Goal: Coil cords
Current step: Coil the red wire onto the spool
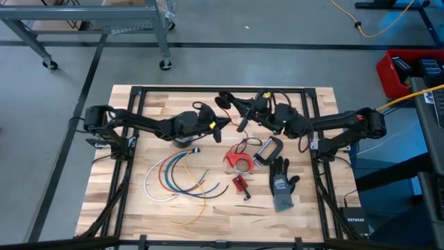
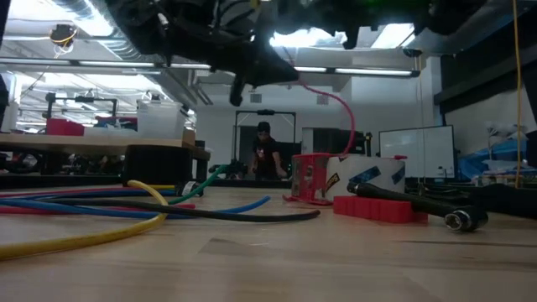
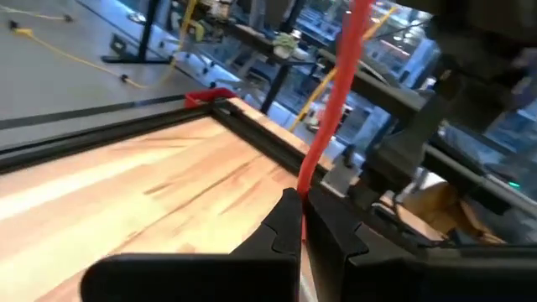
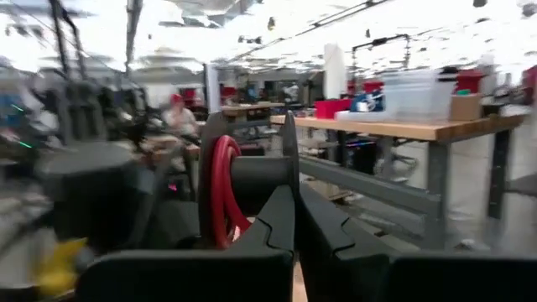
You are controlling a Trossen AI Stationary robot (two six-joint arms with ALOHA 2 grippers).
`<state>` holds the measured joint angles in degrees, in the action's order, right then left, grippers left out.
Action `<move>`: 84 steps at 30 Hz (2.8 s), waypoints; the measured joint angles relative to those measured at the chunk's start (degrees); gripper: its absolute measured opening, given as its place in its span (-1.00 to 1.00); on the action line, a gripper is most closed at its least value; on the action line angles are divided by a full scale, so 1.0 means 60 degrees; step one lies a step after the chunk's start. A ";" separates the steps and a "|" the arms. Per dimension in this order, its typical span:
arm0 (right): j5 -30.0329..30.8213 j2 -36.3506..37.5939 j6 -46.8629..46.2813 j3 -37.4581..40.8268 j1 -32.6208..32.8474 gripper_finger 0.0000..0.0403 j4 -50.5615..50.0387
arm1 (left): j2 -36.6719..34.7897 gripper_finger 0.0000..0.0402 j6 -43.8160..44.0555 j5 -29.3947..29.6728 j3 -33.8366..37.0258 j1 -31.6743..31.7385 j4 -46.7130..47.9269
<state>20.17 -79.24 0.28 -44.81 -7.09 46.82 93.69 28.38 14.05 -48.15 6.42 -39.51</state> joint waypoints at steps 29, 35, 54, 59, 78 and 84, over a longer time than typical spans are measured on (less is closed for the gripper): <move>0.1646 -0.0099 0.2007 -0.0245 0.0000 -0.99 -0.3815 | 0.0095 -1.00 0.0263 -0.2835 -0.3384 0.0198 0.7781; 0.1109 -0.0095 0.2007 -0.0245 0.0000 -0.99 -0.3984 | 0.0095 -1.00 0.0026 -0.2832 -0.3619 0.0311 0.7746; 0.0551 -0.0092 0.1509 -0.0234 0.0000 -0.99 -0.3398 | 0.0154 -1.00 0.0168 -0.2443 -0.3619 0.0380 0.8069; 0.0553 0.0028 0.1497 -0.0238 0.0000 -0.99 -0.3626 | -0.0033 -1.00 0.0149 -0.1023 -0.3608 0.0324 0.9479; 0.0196 0.0062 0.1494 -0.0242 0.0000 -0.99 -0.3501 | -0.0316 -1.00 0.0201 -0.0635 -0.3615 0.0782 1.0929; -0.0080 0.0065 0.0887 -0.0242 0.0000 -0.99 -0.2453 | -0.0316 -1.00 0.0120 -0.0637 -0.3611 0.0651 1.0258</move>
<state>19.69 -78.85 5.60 -46.26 -7.09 32.11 91.79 29.10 10.23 -69.82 10.32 22.04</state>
